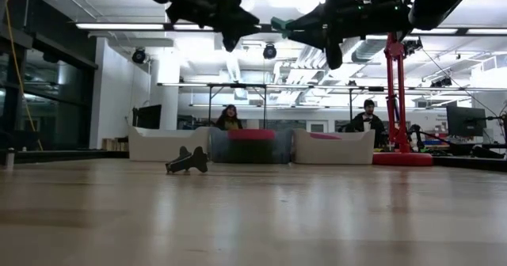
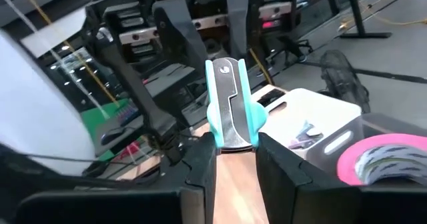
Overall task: Pick and place Stapler, Stapler remover, tape
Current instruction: Put the light blue staple remover into the white bin
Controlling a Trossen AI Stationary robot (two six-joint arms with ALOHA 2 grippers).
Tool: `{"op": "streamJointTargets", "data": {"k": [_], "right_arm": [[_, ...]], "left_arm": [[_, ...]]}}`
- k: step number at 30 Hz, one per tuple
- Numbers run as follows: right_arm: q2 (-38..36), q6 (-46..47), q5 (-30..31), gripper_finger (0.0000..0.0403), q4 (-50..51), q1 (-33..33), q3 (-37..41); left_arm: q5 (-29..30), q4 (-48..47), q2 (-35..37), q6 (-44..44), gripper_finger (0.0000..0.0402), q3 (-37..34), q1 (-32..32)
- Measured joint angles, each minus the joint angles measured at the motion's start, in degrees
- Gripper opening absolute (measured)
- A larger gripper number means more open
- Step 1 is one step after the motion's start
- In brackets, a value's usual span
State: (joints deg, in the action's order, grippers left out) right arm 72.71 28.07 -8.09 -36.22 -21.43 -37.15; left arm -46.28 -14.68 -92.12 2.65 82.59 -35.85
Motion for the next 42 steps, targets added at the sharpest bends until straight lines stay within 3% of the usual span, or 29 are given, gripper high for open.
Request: {"op": "streamJointTargets", "data": {"k": [8, 17, 33, 37, 42], "right_arm": [[0.0, -1.51, -1.93, 0.0072, 0.35, 0.02, 0.0], [0.02, -3.59, -3.68, 0.0072, 0.74, -0.02, 0.02], [0.02, -5.96, -4.29, 0.0072, 0.91, 0.7, 0.02], [0.04, -6.11, -4.56, 0.0072, 0.84, 0.76, 0.02], [0.02, -6.16, -4.34, 0.0072, 0.87, 0.76, 0.02]], "left_arm": [[1.99, 1.92, 0.0, -1.88, 0.0115, 0.0, 3.49], [8.35, 2.13, 0.04, -3.16, 0.0115, 0.0, 6.22], [9.59, 3.1, 0.09, -4.59, 0.0117, 0.0, 6.74], [10.12, 3.04, 0.04, -4.57, 0.0146, 0.0, 6.68], [11.15, 3.03, 0.02, -4.47, 0.0215, 0.0, 6.66]]}}
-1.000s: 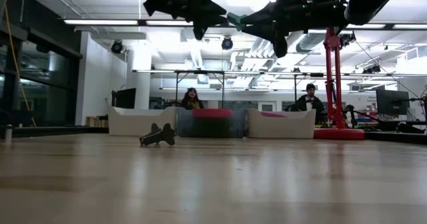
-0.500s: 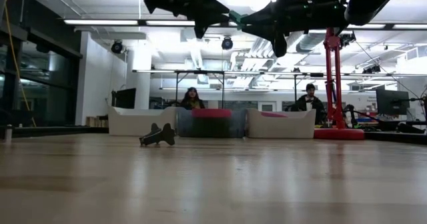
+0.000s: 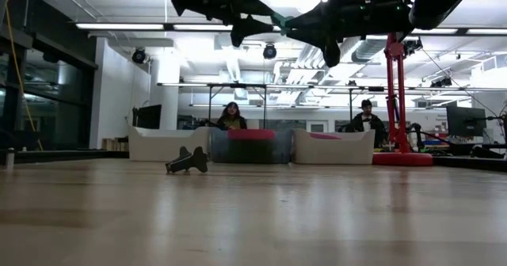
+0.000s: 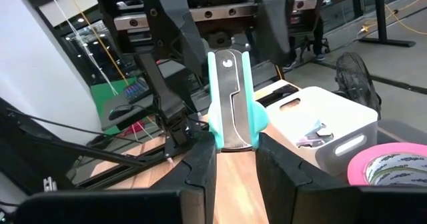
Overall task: Pick and place Stapler, Stapler remover, tape
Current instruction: Put the light blue staple remover into the white bin
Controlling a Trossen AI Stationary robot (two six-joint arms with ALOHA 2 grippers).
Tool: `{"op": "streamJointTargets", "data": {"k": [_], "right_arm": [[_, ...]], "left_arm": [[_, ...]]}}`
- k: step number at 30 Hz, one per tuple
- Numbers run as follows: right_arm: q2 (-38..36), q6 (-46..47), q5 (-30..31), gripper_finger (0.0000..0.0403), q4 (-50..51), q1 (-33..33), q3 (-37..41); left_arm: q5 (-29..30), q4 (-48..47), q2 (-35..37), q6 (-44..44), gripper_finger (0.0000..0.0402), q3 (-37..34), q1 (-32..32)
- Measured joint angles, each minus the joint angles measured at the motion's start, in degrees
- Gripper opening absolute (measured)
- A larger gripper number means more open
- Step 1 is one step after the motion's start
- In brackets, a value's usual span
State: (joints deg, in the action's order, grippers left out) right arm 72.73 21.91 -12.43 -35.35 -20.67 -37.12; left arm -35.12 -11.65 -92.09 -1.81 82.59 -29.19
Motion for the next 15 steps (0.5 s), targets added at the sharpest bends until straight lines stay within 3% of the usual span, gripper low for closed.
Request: {"op": "streamJointTargets", "data": {"k": [5, 15], "right_arm": [[0.0, -0.34, 0.02, 0.0072, 0.12, -0.07, 0.0], [0.02, -2.08, 2.41, 0.0072, 0.42, -0.33, 0.0]], "left_arm": [[-0.32, 0.08, 0.0, 0.01, 0.0264, 0.0, 0.07], [1.28, 0.24, -0.04, 0.45, 0.0271, 0.0, 1.76]]}}
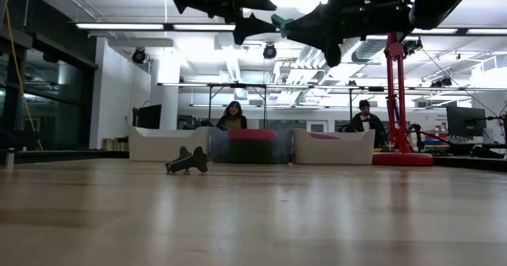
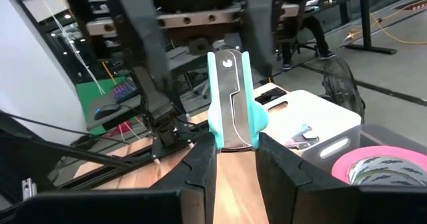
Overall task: Pick and place Stapler, Stapler remover, tape
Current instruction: Put the light blue staple remover into the white bin
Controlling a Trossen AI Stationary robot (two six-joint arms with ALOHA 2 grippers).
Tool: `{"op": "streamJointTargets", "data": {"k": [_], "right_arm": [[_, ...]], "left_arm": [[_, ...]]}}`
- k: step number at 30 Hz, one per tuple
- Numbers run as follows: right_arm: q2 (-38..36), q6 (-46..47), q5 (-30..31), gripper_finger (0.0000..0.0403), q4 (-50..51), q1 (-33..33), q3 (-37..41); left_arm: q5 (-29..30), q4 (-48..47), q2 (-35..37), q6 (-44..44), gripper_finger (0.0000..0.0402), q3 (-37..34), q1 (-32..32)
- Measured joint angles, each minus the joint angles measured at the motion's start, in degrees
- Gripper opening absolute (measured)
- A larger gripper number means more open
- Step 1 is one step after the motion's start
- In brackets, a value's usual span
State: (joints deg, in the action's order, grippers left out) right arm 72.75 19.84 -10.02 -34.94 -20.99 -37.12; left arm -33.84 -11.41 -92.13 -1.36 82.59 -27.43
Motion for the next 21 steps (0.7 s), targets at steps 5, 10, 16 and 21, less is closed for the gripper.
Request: {"op": "streamJointTargets", "data": {"k": [5, 10, 16, 21], "right_arm": [[0.55, -0.42, 0.47, 0.0072, -0.19, 0.0, 0.0], [0.7, -0.42, 0.46, 0.0072, -1.14, -0.02, 0.0], [0.94, -0.61, 0.54, 0.0072, -1.52, -0.04, -0.02], [1.84, -0.42, 0.76, 0.0072, -3.19, -0.4, -0.02]], "left_arm": [[1.09, 1.23, -0.03, -0.15, 0.0271, 0.0, 0.1], [1.0, 0.94, -0.03, -0.27, 0.0271, -0.02, 0.12], [1.2, 0.98, -0.03, -0.42, 0.0271, -0.02, 0.49], [1.7, 0.95, -0.03, -0.42, 0.0271, -0.02, 0.58]]}}
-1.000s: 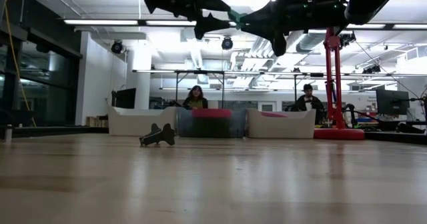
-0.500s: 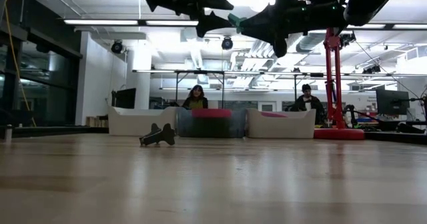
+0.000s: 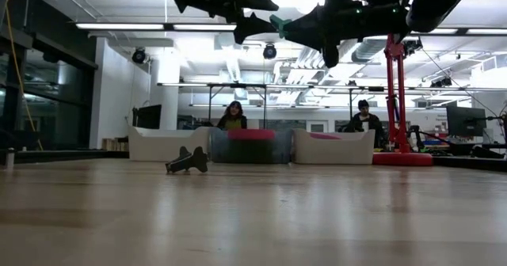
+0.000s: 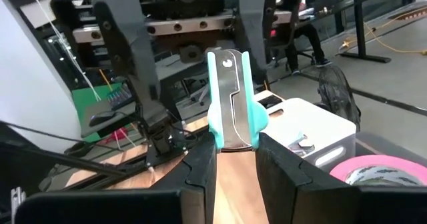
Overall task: Pick and place Stapler, Stapler remover, tape
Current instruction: Put the light blue staple remover into the white bin
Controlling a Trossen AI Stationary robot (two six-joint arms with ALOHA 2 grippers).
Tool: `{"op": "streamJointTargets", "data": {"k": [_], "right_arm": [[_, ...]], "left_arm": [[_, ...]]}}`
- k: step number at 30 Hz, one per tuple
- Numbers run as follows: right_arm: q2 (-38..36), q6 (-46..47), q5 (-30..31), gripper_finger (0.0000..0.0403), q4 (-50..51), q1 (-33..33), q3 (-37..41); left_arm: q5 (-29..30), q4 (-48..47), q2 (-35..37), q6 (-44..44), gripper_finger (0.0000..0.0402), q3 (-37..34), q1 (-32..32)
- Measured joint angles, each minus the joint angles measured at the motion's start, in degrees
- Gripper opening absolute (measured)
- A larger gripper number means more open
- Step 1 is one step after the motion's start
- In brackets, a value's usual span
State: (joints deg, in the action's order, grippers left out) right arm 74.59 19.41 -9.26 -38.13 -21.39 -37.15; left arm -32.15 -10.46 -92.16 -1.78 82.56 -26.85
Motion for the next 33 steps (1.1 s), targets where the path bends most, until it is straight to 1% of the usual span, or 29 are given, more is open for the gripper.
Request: {"op": "streamJointTargets", "data": {"k": [6, 10, 19, 25, 29, 30, 33], "right_arm": [[1.48, 0.09, -0.49, 0.0072, -0.1, -0.39, -1.65], [2.45, -0.24, -1.2, 0.0072, 1.46, -0.37, -3.71], [2.45, -1.44, -0.74, 0.0072, 3.24, -0.37, -4.24], [2.44, -1.41, -0.76, 0.0072, 3.35, -0.37, -4.24], [2.42, -1.54, -1.2, 0.0072, 3.49, -0.37, -4.2], [2.42, -1.54, -1.22, 0.0072, 3.55, -0.34, -4.18], [2.42, -1.53, -1.2, 0.0072, 3.68, -0.34, -4.17]], "left_arm": [[1.15, 0.01, 0.0, -0.01, 0.027, 0.0, -0.02], [1.68, 0.01, 0.0, -0.02, 0.0255, 0.0, -0.04], [1.9, -0.8, 0.0, -0.02, 0.0193, 0.0, -0.13], [3.13, -1.05, 0.0, -0.02, 0.0136, 0.0, -0.13], [2.64, -1.72, 0.02, -0.04, 0.0097, 0.0, -0.13], [2.56, -1.99, 0.02, -0.04, 0.0092, 0.0, -0.13], [2.56, -2.71, 0.02, -0.04, 0.009, 0.01, -0.13]]}}
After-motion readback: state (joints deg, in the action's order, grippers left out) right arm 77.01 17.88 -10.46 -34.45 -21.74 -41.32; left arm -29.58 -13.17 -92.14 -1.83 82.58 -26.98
